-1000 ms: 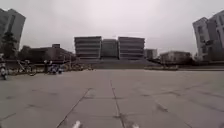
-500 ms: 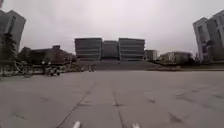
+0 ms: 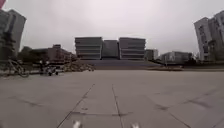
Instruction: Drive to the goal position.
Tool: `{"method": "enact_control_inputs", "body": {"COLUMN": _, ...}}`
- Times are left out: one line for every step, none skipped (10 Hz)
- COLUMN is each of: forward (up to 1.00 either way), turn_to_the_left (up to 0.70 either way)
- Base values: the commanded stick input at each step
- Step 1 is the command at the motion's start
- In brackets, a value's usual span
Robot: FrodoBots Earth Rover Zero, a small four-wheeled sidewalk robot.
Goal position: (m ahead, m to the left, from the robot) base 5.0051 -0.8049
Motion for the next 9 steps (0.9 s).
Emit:
{"method": "enact_control_inputs", "body": {"forward": 0.70, "turn_to_the_left": 0.00}}
{"method": "enact_control_inputs", "body": {"forward": 0.70, "turn_to_the_left": 0.00}}
{"method": "enact_control_inputs", "body": {"forward": 0.70, "turn_to_the_left": 0.00}}
{"method": "enact_control_inputs", "body": {"forward": 0.70, "turn_to_the_left": 0.00}}
{"method": "enact_control_inputs", "body": {"forward": 0.70, "turn_to_the_left": 0.00}}
{"method": "enact_control_inputs", "body": {"forward": 0.70, "turn_to_the_left": 0.00}}
{"method": "enact_control_inputs", "body": {"forward": 0.70, "turn_to_the_left": 0.00}}
{"method": "enact_control_inputs", "body": {"forward": 0.70, "turn_to_the_left": 0.00}}
{"method": "enact_control_inputs", "body": {"forward": 0.70, "turn_to_the_left": 0.00}}
